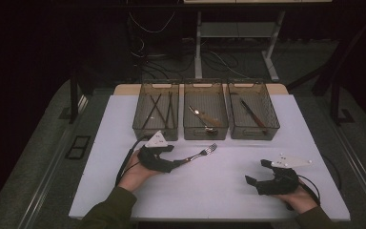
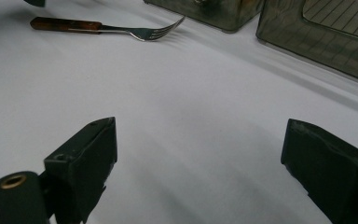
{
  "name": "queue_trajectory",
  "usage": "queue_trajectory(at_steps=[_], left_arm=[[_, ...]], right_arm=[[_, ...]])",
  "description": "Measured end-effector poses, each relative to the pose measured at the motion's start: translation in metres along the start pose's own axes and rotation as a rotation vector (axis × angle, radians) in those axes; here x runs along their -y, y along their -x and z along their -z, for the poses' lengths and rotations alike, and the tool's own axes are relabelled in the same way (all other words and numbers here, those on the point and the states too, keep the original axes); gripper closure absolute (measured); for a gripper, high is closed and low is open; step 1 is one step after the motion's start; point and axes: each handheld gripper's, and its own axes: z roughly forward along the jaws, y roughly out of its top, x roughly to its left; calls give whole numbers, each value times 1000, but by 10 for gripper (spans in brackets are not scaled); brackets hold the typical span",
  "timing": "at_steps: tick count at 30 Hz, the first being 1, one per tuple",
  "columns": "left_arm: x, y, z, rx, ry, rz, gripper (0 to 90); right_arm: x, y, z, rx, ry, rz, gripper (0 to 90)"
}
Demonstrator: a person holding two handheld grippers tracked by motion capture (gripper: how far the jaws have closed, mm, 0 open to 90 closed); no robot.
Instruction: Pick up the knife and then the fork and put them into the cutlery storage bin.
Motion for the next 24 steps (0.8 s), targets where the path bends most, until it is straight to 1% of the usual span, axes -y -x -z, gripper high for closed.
queue_trajectory(at_steps=[1,2,4,5,6,7,8,9,12,13,15,16,18,21,24], left_arm=[[-1,0,-4,5,-13,-1,379],[-2,-1,-8,12,-28,-12,407],[-5,0,-15,29,-53,-15,461],[-6,1,-18,31,-69,-26,482],[-7,2,-22,33,-74,-25,498],[-7,3,-24,35,-83,-37,516],[-8,3,-25,32,-88,-47,539],[-8,5,-27,26,-85,-46,564],[-7,6,-27,14,-105,-68,616],[-7,6,-27,15,-110,-73,630],[-5,7,-27,17,-114,-62,649],[-5,7,-27,14,-122,-70,659],[-4,6,-27,18,-125,-70,683],[-3,6,-28,18,-130,-68,696],[-2,6,-29,34,-137,-65,704]], right_arm=[[0,0,0,0,2,-1,107],[-1,0,0,-2,6,3,107],[-1,1,0,-3,8,4,107],[-1,1,0,-4,11,2,107],[-1,1,1,-5,12,2,107],[-1,1,1,-6,12,1,107],[-1,1,1,-8,13,2,107],[-2,2,1,-11,13,3,107],[-2,2,2,-14,15,7,107],[-2,2,2,-14,17,7,107],[-2,2,2,-11,20,12,107],[-3,2,3,-8,21,11,107],[-3,2,3,-7,23,8,107],[-3,2,3,-6,22,10,107],[-3,2,3,-6,24,12,107]])
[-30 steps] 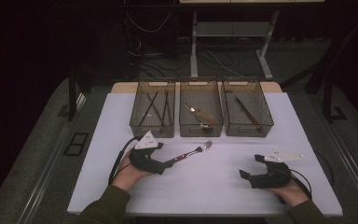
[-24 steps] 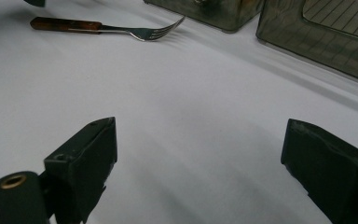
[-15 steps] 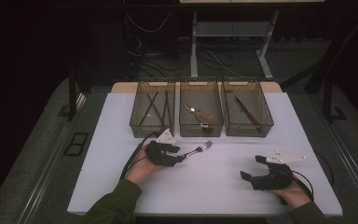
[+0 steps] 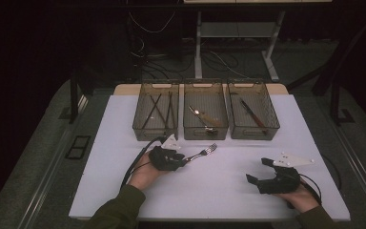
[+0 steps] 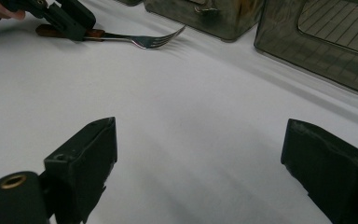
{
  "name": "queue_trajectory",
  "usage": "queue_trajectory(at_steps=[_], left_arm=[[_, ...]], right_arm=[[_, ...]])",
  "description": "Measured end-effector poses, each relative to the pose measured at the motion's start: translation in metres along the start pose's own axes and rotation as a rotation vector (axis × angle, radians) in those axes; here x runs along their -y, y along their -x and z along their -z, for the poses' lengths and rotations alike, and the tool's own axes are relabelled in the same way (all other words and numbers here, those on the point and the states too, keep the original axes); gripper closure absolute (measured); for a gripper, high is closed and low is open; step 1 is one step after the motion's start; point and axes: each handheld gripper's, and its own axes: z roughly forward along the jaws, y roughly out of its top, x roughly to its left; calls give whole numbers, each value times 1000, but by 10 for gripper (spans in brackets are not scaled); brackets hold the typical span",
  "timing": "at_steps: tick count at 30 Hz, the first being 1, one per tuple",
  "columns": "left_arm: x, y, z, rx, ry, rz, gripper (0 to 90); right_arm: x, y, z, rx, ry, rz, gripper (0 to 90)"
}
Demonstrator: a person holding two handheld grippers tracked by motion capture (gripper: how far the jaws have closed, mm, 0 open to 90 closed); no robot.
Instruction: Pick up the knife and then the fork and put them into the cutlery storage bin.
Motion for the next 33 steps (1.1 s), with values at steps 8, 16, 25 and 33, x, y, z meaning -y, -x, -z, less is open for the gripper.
queue_trajectory(at_steps=[8,16,25,33], left_arm=[[2,1,-1,-13,3,-19,747],[2,1,-1,-14,4,-20,765],[1,5,1,-53,17,-18,766],[-5,21,19,-49,93,12,766]], right_arm=[[0,0,0,1,2,12,107],[-1,0,-2,-10,-22,12,107],[-3,2,-2,-29,-15,-49,107],[-17,1,3,-98,11,-103,107]])
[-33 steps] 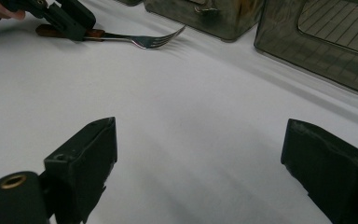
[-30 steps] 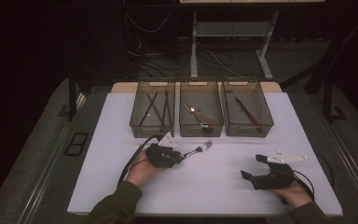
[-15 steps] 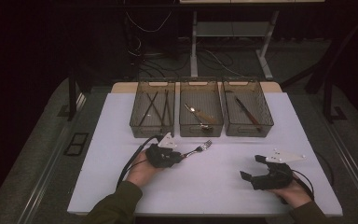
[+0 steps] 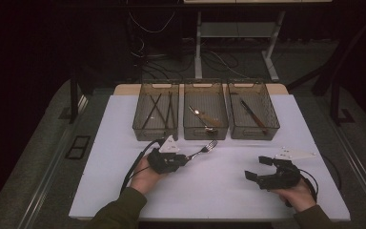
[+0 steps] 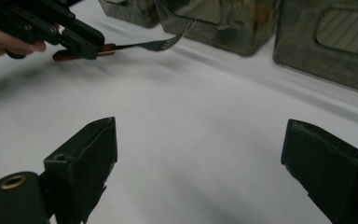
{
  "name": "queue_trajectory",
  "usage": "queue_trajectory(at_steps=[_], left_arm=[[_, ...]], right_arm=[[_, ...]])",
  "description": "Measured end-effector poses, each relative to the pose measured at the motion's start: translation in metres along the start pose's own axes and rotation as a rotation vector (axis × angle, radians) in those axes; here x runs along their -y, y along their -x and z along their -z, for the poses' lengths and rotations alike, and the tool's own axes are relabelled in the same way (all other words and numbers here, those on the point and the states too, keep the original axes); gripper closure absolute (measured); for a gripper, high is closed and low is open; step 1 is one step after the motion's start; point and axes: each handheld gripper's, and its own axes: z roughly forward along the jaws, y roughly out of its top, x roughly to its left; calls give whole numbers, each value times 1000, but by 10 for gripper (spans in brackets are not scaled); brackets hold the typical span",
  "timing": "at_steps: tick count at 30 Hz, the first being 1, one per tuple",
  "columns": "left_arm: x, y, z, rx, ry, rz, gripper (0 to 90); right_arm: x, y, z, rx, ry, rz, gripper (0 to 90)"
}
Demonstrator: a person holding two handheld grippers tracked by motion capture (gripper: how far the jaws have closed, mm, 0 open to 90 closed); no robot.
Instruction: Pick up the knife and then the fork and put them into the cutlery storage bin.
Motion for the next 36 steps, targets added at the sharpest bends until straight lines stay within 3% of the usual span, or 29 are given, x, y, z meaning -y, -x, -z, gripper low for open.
queue_trajectory(at_steps=[10,13,17,20,25,29,36], left_arm=[[-13,29,14,10,30,-8,766],[-15,37,13,11,26,-16,766],[-17,43,12,10,31,-22,766],[-18,45,12,-2,47,-16,766],[-19,45,14,-3,59,-28,766],[-19,44,15,-7,66,-29,765],[-16,41,12,-15,47,-24,765]], right_arm=[[-30,-10,-16,-56,52,-32,182],[-37,-13,-23,-78,91,-31,238],[-46,-12,-36,-123,110,-67,345],[-47,-10,-47,-158,102,-111,433],[-48,-8,-65,-175,67,-176,591],[-49,-9,-72,-195,76,-184,704],[-55,-12,-72,-220,127,-184,810]])
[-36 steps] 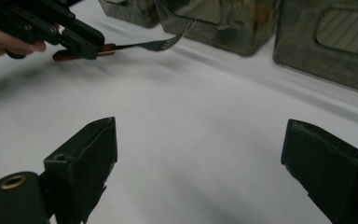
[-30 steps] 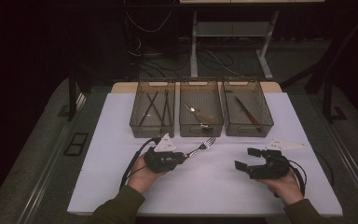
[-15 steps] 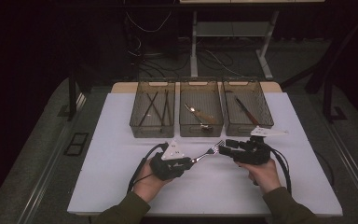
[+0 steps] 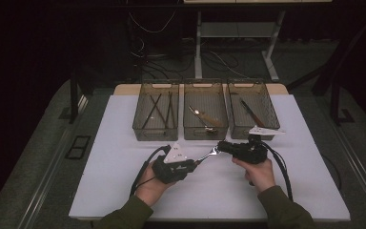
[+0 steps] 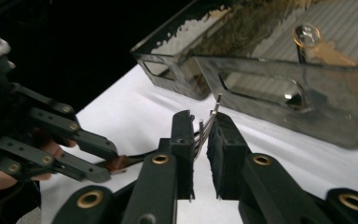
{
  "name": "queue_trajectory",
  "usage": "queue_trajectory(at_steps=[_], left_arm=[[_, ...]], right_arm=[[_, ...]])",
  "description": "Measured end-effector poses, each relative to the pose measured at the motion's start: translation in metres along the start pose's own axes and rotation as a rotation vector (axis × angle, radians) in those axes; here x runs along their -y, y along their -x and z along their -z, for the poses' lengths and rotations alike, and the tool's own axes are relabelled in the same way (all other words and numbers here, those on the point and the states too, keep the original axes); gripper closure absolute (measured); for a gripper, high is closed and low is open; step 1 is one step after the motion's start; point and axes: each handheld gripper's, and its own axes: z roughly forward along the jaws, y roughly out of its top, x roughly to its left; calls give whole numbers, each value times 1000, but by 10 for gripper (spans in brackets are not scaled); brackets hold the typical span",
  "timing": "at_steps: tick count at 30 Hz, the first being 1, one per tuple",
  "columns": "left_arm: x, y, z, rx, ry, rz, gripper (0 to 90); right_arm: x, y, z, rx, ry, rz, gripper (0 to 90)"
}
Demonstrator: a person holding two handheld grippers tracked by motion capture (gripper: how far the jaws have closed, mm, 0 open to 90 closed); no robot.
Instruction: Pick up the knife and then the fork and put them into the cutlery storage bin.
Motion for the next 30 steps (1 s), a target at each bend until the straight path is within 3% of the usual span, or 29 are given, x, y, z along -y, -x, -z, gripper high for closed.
queue_trajectory(at_steps=[4,8,13,19,22,26,30], left_arm=[[0,-1,-1,8,6,10,762],[1,-2,-4,45,13,42,747],[3,-3,-3,49,21,41,663],[13,-12,6,63,46,65,508],[21,-16,13,67,47,58,463],[32,-20,21,62,64,79,391],[41,-24,26,53,63,55,327]], right_arm=[[-5,-4,0,-12,20,17,846],[-10,-9,0,-19,26,36,870],[-18,-15,0,-17,20,65,872],[-30,-12,10,40,24,85,871],[-39,-6,22,78,39,86,871],[-53,3,39,121,50,92,871],[-69,11,61,172,72,105,871]])
